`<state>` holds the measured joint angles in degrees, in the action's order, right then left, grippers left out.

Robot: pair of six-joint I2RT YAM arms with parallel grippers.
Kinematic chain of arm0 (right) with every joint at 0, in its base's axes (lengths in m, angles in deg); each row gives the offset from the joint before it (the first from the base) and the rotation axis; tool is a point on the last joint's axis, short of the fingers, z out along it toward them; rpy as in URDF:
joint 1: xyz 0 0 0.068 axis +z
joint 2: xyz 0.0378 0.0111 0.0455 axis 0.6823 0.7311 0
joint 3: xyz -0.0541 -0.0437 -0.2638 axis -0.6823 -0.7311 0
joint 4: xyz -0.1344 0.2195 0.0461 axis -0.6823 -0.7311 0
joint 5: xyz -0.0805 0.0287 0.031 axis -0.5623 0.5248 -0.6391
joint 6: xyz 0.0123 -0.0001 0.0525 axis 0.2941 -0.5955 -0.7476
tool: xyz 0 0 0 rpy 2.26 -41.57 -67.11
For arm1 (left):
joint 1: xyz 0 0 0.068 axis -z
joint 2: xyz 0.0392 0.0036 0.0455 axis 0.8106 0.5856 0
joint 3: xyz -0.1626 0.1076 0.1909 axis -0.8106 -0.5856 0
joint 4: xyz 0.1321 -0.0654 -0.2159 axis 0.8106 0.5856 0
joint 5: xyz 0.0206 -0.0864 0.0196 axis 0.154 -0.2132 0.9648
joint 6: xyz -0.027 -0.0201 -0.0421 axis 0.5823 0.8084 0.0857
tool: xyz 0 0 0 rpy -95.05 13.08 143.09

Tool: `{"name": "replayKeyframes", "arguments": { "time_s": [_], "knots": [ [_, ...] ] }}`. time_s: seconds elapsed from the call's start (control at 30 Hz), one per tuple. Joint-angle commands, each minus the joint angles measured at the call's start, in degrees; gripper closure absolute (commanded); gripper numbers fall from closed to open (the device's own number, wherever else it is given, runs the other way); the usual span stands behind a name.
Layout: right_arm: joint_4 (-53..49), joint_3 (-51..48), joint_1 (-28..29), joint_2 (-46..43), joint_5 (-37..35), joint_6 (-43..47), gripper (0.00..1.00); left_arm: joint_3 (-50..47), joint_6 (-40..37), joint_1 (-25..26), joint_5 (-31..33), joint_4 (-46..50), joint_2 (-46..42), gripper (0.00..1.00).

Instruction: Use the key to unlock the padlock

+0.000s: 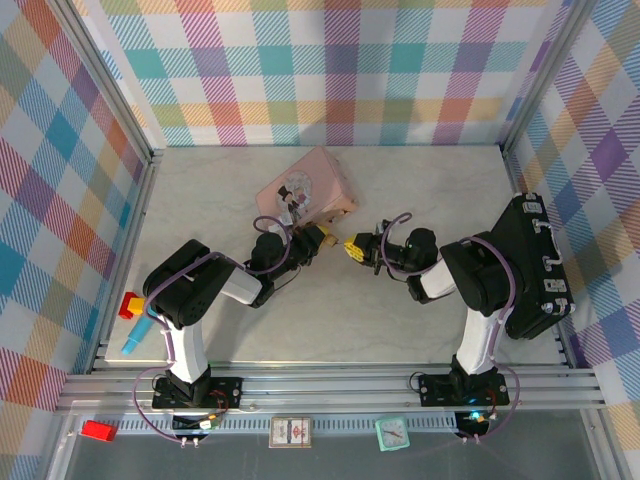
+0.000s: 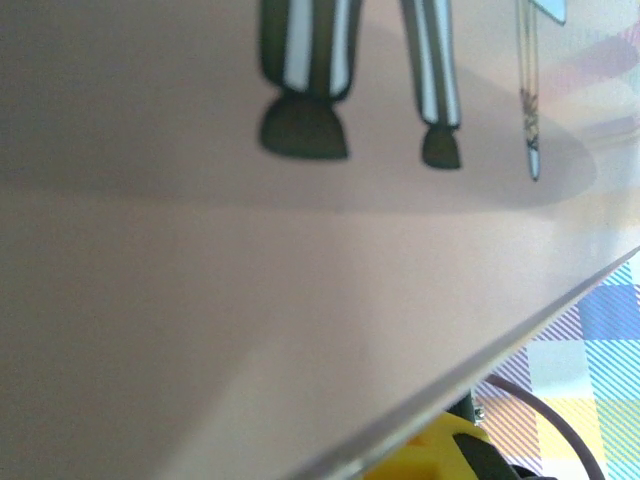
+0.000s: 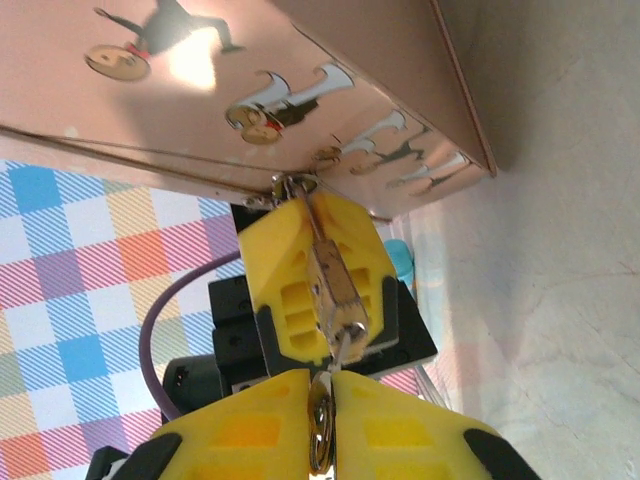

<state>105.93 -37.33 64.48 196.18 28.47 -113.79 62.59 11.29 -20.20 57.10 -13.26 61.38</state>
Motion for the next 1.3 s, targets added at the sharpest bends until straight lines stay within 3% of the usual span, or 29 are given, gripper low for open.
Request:
{"name": "replayKeyframes", "arguments": {
  "time_s": [0.0,0.2,0.5,0.83,1.27],
  "knots": [
    [0.7,1.6,0.7,1.5,-2.0,0.9,0.86,1.5,2.1,3.0,-5.9,-5.8,-1.5,1.00],
    [0.1,1.1,1.2,0.9,-1.4,1.5,0.94,1.3,2.1,3.0,-5.3,-5.8,-1.5,1.00],
    [-9.8,-3.3,1.8,-5.4,-2.8,8.9,1.00,0.7,2.2,3.0,-4.0,-5.9,-1.4,1.00],
    [0.6,-9.5,2.6,-5.7,-11.8,5.9,1.00,-2.2,2.3,2.7,1.2,-4.5,-2.3,1.00],
    [0.7,-10.3,4.5,-10.8,-19.1,2.5,1.00,-3.9,3.4,2.5,9.3,-0.5,-6.5,1.00]
  ]
}}
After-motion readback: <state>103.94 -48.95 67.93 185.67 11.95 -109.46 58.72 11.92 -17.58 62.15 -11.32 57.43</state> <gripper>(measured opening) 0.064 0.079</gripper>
